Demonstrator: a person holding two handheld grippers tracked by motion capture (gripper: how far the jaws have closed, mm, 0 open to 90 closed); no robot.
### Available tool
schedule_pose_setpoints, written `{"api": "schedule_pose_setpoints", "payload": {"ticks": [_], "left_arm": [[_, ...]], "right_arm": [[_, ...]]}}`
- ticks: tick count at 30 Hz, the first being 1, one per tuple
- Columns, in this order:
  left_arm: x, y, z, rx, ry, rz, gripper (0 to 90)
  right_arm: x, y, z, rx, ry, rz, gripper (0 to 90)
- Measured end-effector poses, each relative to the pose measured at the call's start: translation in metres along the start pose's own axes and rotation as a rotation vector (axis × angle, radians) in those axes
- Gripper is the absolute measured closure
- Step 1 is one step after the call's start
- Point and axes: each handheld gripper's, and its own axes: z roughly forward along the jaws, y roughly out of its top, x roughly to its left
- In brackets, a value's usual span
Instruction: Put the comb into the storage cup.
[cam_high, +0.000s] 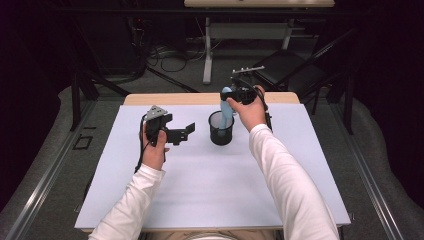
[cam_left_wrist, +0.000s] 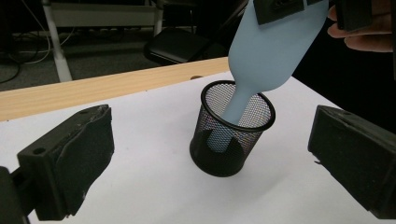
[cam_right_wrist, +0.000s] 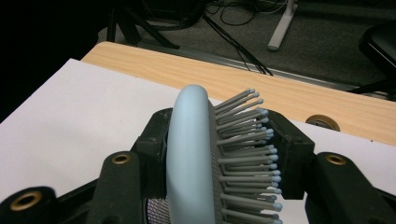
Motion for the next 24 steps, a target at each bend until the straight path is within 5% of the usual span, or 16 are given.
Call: {"api": "schedule_pose_setpoints", "payload": {"ticks": [24], "left_arm": [[0.0057,0.0,-0.0006,0.002,0.008,-0.016,0.5]], "right_arm": [[0.0063,-0.0014,0.003,0.006,-0.016,-0.013,41.1]]}}
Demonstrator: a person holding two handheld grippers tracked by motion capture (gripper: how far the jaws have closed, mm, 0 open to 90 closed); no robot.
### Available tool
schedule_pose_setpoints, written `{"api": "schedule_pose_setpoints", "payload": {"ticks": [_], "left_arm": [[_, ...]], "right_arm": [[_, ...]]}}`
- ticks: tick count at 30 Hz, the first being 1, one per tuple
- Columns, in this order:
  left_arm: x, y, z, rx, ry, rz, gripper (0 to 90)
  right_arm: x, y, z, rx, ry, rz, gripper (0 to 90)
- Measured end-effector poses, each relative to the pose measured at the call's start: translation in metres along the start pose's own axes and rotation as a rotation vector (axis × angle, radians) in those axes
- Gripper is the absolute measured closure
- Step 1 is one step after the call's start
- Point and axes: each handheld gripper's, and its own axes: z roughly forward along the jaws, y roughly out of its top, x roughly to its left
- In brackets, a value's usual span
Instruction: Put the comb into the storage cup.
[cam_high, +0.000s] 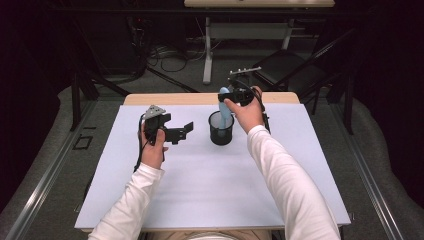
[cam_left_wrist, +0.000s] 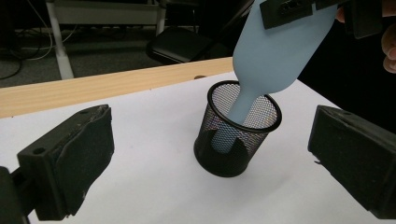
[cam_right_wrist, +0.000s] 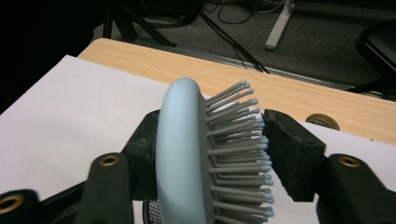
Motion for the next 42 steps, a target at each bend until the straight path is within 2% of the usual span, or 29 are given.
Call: {"api": "schedule_pose_setpoints", "payload": {"ticks": [7,16,23,25,27,28,42], "left_arm": [[0.0001,0.0003,-0.0002,-0.006,0.0,-0.006,0.5],[0.0008,0.0007,0.0001,-0.006,-0.001,-0.006,0.5],[0.001,0.0009,0.0002,-0.006,-0.001,-0.005,0.5],[0.0011,0.0011,-0.0002,-0.008,0.0,-0.006,0.5],[0.001,0.001,-0.0002,-0.006,0.001,-0.005,0.5],[0.0008,0.0009,-0.0003,-0.004,0.002,-0.004,0.5],[-0.0015,0.0001,0.0007,0.011,-0.008,0.005,0.5]], "right_arm": [[-0.0002,0.0003,-0.0011,0.005,-0.007,-0.007,37.6],[0.0028,-0.0011,0.0027,0.032,-0.022,-0.018,19.2],[0.0034,0.0,0.001,0.014,-0.032,-0.017,13.7],[0.0027,0.0003,0.0007,0.009,-0.037,-0.017,9.2],[0.0022,0.0,0.0013,0.02,-0.036,-0.01,1.1],[0.0021,-0.0003,0.0015,0.032,-0.036,-0.004,0.0],[-0.0014,0.0014,-0.0065,0.002,-0.032,0.004,0.0]]}}
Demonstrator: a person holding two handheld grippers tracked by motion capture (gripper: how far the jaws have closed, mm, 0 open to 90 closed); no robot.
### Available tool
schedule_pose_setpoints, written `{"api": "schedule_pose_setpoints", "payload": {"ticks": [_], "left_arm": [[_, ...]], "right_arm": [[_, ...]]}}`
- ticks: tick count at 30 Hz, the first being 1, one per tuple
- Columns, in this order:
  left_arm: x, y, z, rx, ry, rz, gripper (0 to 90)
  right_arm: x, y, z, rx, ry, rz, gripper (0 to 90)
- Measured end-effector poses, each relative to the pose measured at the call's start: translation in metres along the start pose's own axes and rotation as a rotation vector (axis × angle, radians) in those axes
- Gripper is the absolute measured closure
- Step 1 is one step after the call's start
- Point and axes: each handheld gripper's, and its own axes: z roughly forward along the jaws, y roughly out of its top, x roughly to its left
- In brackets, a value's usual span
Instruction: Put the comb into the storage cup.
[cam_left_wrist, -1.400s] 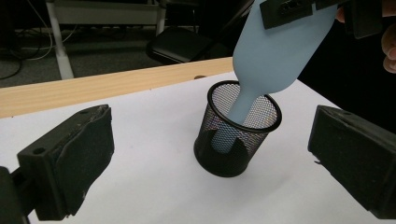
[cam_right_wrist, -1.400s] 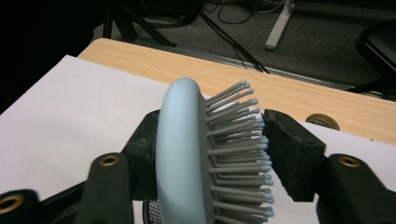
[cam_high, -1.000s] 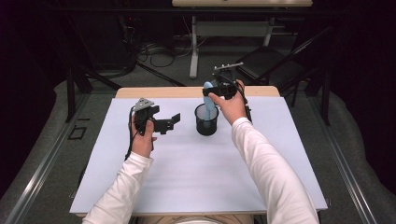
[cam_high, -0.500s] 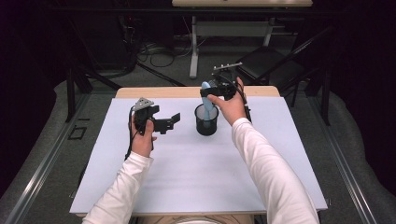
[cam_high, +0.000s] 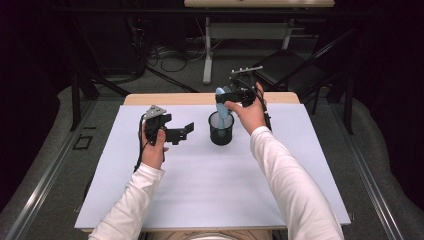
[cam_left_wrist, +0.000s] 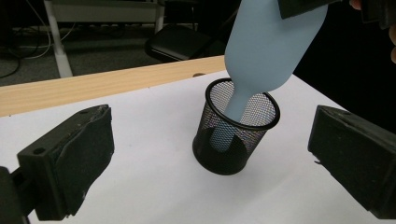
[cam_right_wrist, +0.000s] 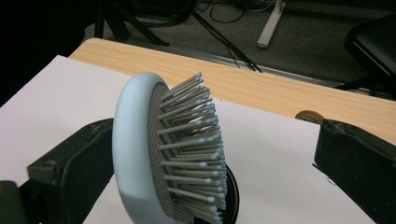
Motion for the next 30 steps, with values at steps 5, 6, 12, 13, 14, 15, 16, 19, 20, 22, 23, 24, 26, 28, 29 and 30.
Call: {"api": "schedule_pose_setpoints", "payload": {"ticks": [5,6,12,13,14,15,16,19,20,22,23,24,26,28,29,30], "left_arm": [[0.0,0.0,0.001,0.011,-0.009,-0.005,0.5],[0.0,0.0,0.001,0.011,-0.011,-0.005,0.5],[-0.002,0.0,0.004,0.023,-0.015,0.006,0.5],[-0.002,0.0,0.005,0.024,-0.019,0.008,0.5],[-0.002,0.0,0.005,0.026,-0.023,0.009,0.5],[-0.002,0.0,0.005,0.028,-0.025,0.008,0.6],[-0.003,0.0,0.006,0.031,-0.029,0.006,0.6],[-0.003,0.0,0.006,0.038,-0.034,0.008,0.6],[-0.003,0.0,0.005,0.04,-0.036,0.006,0.6],[-0.003,0.0,0.005,0.045,-0.038,0.008,0.5],[-0.004,0.0,0.005,0.045,-0.038,0.003,0.6],[-0.004,0.001,0.004,0.044,-0.04,0.004,0.6],[-0.005,0.001,0.003,0.042,-0.043,0.003,0.6],[-0.005,0.002,0.002,0.038,-0.048,0.005,0.6],[-0.006,0.002,0.002,0.038,-0.049,0.004,0.5],[-0.006,0.002,0.002,0.037,-0.046,0.002,0.5]], "right_arm": [[0.0,0.0,-0.003,-0.006,0.0,-0.002,0.0],[0.0,0.0,-0.003,-0.006,0.001,-0.004,0.0],[0.0,-0.001,-0.009,-0.019,0.005,-0.008,0.0],[0.0,-0.001,-0.01,-0.02,0.004,-0.006,0.0],[-0.001,-0.002,-0.011,-0.021,-0.001,-0.01,0.0],[-0.001,-0.002,-0.012,-0.021,-0.002,-0.01,0.0],[-0.001,-0.002,-0.013,-0.022,0.0,-0.007,0.0],[-0.002,-0.003,-0.017,-0.025,0.002,-0.01,0.0],[-0.001,-0.003,-0.019,-0.028,0.001,-0.015,0.0],[-0.001,-0.003,-0.022,-0.033,-0.005,-0.029,0.0],[-0.001,-0.003,-0.023,-0.036,-0.004,-0.03,0.0],[-0.001,-0.002,-0.024,-0.034,-0.003,-0.026,0.0],[0.0,-0.003,-0.027,-0.04,-0.002,-0.03,0.0],[0.002,-0.004,-0.03,-0.044,-0.009,-0.054,0.0],[0.003,-0.004,-0.031,-0.044,-0.011,-0.065,0.0],[0.004,-0.005,-0.032,-0.043,-0.014,-0.075,0.0]]}}
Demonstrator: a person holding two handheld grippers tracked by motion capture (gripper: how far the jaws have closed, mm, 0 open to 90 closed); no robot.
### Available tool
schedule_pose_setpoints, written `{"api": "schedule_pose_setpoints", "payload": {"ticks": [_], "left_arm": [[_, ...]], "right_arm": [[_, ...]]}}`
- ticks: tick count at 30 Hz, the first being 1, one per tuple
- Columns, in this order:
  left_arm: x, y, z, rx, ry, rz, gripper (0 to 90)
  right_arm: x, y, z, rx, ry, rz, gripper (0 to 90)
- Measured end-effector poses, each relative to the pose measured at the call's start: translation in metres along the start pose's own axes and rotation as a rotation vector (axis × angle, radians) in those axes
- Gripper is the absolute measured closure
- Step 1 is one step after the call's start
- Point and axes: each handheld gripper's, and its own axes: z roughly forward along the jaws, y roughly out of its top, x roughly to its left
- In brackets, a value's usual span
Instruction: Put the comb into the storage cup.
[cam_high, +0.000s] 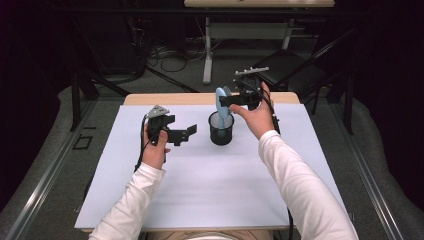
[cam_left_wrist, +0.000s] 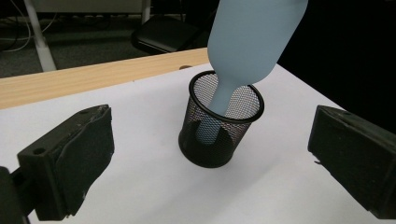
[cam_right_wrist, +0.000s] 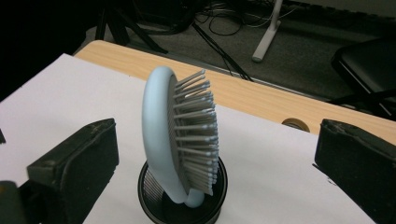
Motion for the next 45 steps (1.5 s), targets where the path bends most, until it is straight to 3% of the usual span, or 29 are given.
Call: {"api": "schedule_pose_setpoints", "payload": {"ticks": [4,12,25,34,45], "left_arm": [[0.0,0.0,0.0,0.01,0.0,0.003,0.5],[-0.001,0.0,0.0,0.01,-0.006,-0.007,0.5],[-0.005,0.006,-0.013,0.019,-0.011,0.02,0.5],[-0.001,0.01,-0.023,0.035,-0.02,0.021,0.5],[0.004,0.0,-0.033,0.079,-0.012,0.054,0.6]], "right_arm": [[0.001,-0.002,-0.005,-0.007,0.017,-0.016,0.0],[-0.005,-0.005,-0.013,-0.008,0.036,0.007,0.0],[-0.008,-0.021,-0.036,-0.011,0.082,0.009,0.0],[-0.007,-0.035,-0.043,-0.005,0.086,-0.003,0.0],[-0.014,-0.064,-0.057,0.005,0.091,-0.026,0.0]]}}
